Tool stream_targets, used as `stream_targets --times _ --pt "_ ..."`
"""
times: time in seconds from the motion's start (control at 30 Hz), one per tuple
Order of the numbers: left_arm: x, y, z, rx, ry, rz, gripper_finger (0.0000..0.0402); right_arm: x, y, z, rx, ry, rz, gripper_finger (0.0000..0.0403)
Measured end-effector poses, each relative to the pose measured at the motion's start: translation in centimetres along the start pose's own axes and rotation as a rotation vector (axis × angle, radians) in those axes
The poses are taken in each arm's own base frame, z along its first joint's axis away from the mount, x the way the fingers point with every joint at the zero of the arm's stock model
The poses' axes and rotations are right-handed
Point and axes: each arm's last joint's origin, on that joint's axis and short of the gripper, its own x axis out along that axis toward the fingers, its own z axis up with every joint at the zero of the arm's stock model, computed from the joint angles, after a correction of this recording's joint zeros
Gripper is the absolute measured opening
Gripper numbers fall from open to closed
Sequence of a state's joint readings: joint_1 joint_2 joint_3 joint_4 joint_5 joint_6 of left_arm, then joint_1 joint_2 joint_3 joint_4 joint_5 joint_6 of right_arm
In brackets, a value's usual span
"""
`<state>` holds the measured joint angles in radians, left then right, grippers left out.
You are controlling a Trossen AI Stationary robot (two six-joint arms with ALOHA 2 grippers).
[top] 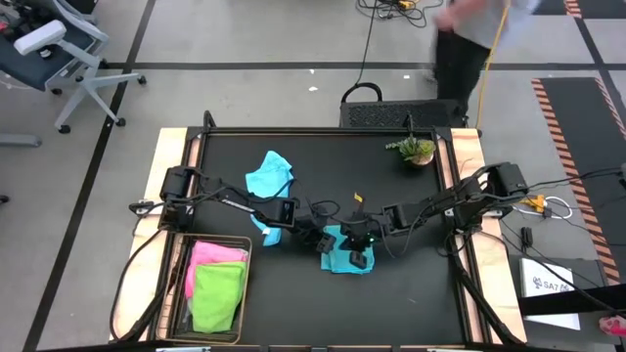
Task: Fold microfiber towels
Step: Put the right folded blue microfiber cloth into the wire basket
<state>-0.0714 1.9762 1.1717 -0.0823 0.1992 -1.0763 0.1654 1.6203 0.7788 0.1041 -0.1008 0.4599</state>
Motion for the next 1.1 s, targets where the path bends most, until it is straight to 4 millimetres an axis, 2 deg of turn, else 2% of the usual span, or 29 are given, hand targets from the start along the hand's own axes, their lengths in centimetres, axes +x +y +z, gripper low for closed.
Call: stream_targets --times 0.27,0.53,0.9,1.1 --pt "0.0 -0.1 0.0 0.003 -0.013 0.001 0.0266 0.0 -0.1 0.1 0.001 -0.016 -0.018 0.0000" --pt "0.0 -0.1 0.0 0.005 -0.018 -0.005 0.0266 0.0 0.6 -1.4 0.004 0.094 -0.042 0.0000" --pt "0.1 -0.5 -0.3 0.011 -0.019 -0.028 0.0266 0.1 0.8 -0.4 0.025 -0.016 -0.021 0.0000" --pt "0.2 -0.7 -0.6 0.015 -0.013 -0.027 0.0266 0.4 0.6 -0.5 0.021 -0.007 -0.031 0.0000"
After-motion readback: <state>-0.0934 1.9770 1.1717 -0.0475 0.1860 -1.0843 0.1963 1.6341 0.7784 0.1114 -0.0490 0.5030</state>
